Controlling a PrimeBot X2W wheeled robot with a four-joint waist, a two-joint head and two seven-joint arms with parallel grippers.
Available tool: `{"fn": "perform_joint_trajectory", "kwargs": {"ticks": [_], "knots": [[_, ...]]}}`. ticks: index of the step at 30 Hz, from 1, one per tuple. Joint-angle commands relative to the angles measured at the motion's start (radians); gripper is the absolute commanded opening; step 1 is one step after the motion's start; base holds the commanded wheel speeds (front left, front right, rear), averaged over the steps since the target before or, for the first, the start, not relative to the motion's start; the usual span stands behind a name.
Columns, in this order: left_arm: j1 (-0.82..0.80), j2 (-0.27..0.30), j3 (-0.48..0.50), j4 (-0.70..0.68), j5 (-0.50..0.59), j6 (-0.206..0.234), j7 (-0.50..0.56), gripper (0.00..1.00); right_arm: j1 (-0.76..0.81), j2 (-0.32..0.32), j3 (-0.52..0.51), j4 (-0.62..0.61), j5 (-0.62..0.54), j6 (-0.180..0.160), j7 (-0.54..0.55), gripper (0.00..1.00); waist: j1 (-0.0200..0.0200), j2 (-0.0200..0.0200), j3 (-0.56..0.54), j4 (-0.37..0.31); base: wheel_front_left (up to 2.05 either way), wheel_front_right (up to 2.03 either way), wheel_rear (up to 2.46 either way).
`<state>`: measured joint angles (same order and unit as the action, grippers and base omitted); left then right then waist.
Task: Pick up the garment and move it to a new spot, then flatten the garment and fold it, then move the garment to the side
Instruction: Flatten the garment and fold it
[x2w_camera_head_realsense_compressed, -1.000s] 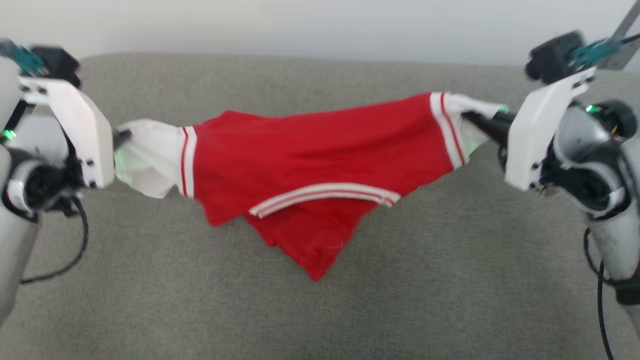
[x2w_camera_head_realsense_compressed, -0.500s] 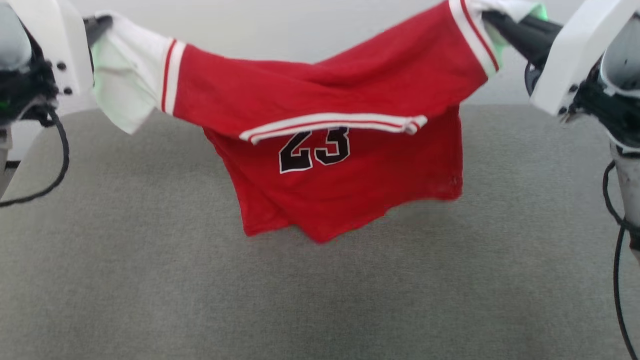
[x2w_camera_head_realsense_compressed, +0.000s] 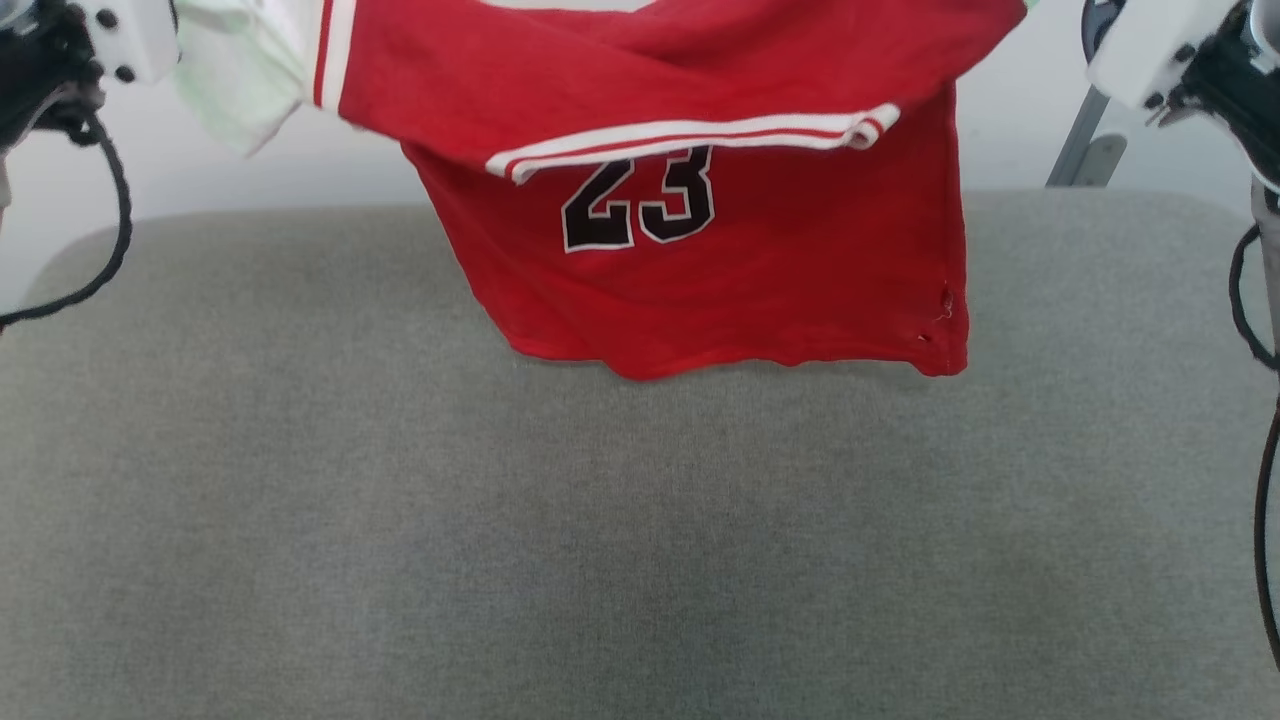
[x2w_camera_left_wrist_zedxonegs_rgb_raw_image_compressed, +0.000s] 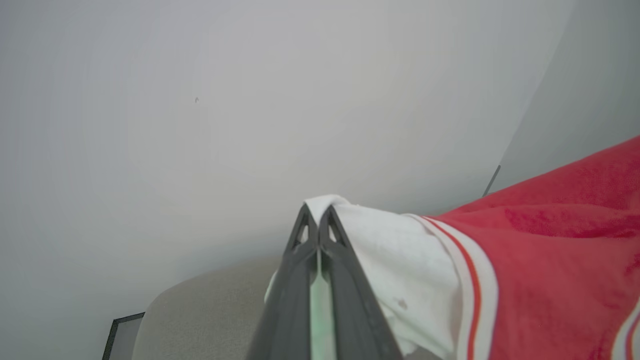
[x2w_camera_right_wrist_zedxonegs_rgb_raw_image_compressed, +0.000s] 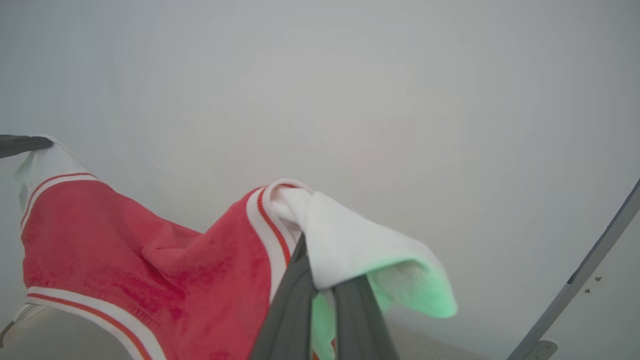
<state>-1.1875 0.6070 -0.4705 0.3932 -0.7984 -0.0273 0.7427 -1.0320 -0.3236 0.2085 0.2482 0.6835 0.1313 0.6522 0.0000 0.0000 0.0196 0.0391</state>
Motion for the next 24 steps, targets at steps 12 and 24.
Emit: {"fn": "perform_joint_trajectory", "kwargs": {"ticks": [12,24], "knots": [[-0.236,-0.101,-0.001,0.199,0.094,-0.045,-0.262,0.0,-0.267,0.022,0.137,0.284,-0.151,-0.001,-0.312,0.0,0.0,0.0,0.253,0.009,0.0,0.0,0.0],[-0.45,-0.163,-0.021,0.354,0.21,-0.087,-0.705,0.0,-0.522,0.058,0.201,0.565,-0.332,-0.001,-0.736,0.0,0.0,0.0,0.414,0.043,0.0,0.0,0.0]]}}
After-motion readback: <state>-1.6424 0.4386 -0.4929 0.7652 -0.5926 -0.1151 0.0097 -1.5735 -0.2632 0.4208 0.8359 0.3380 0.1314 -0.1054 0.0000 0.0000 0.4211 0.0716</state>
